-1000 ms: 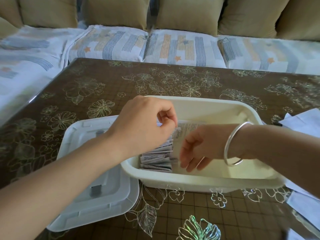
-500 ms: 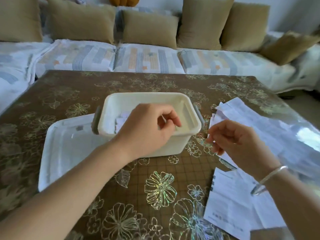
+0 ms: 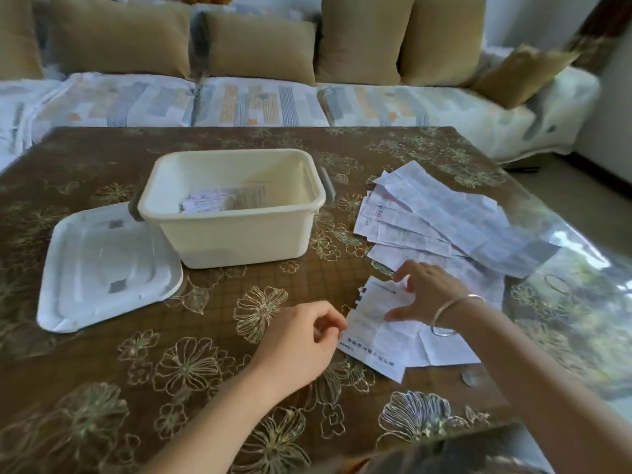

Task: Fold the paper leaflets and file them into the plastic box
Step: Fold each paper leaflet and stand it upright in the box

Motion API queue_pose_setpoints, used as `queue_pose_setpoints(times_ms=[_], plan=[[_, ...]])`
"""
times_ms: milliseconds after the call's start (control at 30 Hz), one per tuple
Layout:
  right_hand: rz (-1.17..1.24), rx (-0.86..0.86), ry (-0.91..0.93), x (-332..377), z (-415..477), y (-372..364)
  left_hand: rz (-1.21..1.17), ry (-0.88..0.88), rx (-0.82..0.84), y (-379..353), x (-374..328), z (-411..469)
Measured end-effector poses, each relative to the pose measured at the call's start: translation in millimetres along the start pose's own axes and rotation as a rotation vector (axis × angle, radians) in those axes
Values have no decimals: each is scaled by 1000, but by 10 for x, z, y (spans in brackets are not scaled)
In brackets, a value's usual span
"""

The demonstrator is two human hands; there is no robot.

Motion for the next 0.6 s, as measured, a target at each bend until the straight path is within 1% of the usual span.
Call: queue_pose_setpoints(times_ms=[133,200,267,333,400,433,500,567,600], plan=[[-18,-39,9,32,-7,19,-36,49,-36,51,121,-117],[31,-98,34,83,-61,72,-37,49,-77,115,153,-168],[248,-232,56,130,-198,249,-14,11,-145,210,132,-214],[560,-427,86,199,-444,498,46,-91,-289,397,29,-332],[825,-608,199,357,-763,688,93,-200,-464,619,-99,-498],[867,-659,299,487,-917,722,103,-240,-531,700,-147,-582],[781,-684,486,813,-1134,603,136,-290,-583,762,-157,-705],[594,-636,619,1100,-1215,317,171,-283,-527,701,-55,-751],[523,-603,652,1208,-1224,156,190,-257,-480,651,38,-774]])
Point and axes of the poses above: each hand's wrist, its own z-axis towards the middle knuckle, its own y-axis out of the back of the hand, x = y × z, the point moved 7 cm from there along z, towards the middle knuckle, and after that the axes turned 4 degrees about -y, right-handed, at the moved point
